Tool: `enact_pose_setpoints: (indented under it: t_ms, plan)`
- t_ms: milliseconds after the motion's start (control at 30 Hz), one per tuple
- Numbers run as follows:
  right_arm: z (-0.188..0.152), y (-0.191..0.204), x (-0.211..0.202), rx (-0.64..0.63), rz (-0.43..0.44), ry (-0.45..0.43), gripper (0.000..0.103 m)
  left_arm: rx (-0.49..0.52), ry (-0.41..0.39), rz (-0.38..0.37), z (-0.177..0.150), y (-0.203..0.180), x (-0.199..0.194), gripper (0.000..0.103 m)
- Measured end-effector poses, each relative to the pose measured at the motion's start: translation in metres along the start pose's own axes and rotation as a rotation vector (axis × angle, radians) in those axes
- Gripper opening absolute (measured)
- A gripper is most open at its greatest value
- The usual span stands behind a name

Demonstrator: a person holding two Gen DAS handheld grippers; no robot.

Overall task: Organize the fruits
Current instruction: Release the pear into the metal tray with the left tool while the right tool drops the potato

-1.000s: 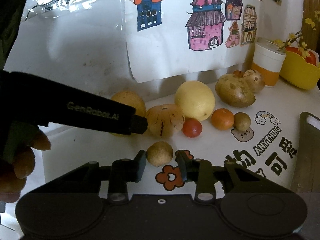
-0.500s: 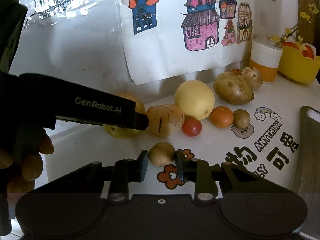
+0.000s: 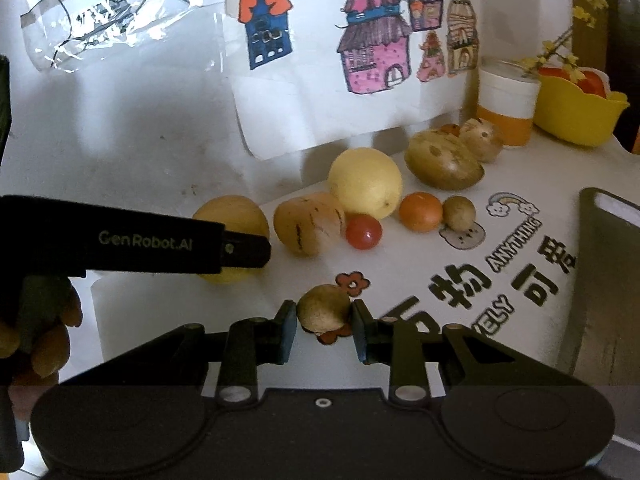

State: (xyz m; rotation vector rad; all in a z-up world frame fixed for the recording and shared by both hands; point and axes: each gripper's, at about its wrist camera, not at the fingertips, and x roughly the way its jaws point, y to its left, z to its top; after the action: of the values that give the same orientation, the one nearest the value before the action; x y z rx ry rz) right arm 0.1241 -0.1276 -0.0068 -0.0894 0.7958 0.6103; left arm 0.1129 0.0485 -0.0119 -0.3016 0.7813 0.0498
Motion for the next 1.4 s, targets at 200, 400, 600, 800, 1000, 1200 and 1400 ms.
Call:
enact_pose_setpoints:
  t_ms: [200, 400, 600, 800, 1000, 1200, 1400]
  plan:
    - [-0.003, -0.003, -0.003, 0.008, -0.005, -0.003, 0.031, 0.004, 0.007, 0.001, 0.003, 0.001, 0.007, 0.062]
    - [-0.003, -0.003, -0.001, 0.007, -0.007, -0.014, 0.031, 0.035, -0.003, 0.004, 0.002, -0.001, 0.01, 0.056]
    - [-0.003, -0.002, -0.002, 0.017, -0.001, -0.018, 0.031, 0.02, 0.002, 0.007, -0.002, -0.001, 0.004, 0.055]
    - [-0.003, -0.005, -0.016, 0.045, 0.0, -0.049, 0.031, 0.036, 0.009, -0.017, -0.006, -0.009, -0.007, 0.055]
    - [-0.003, -0.021, -0.047, 0.093, -0.029, -0.106, 0.031, 0.071, -0.003, -0.087, 0.008, -0.034, -0.021, 0.055]
    - [-0.007, -0.058, -0.083, 0.157, -0.11, -0.164, 0.031, 0.13, 0.004, -0.167, 0.027, -0.073, -0.019, 0.055]
    - [-0.005, -0.111, -0.11, 0.197, -0.234, -0.203, 0.031, 0.174, 0.012, -0.241, 0.045, -0.123, -0.001, 0.055]
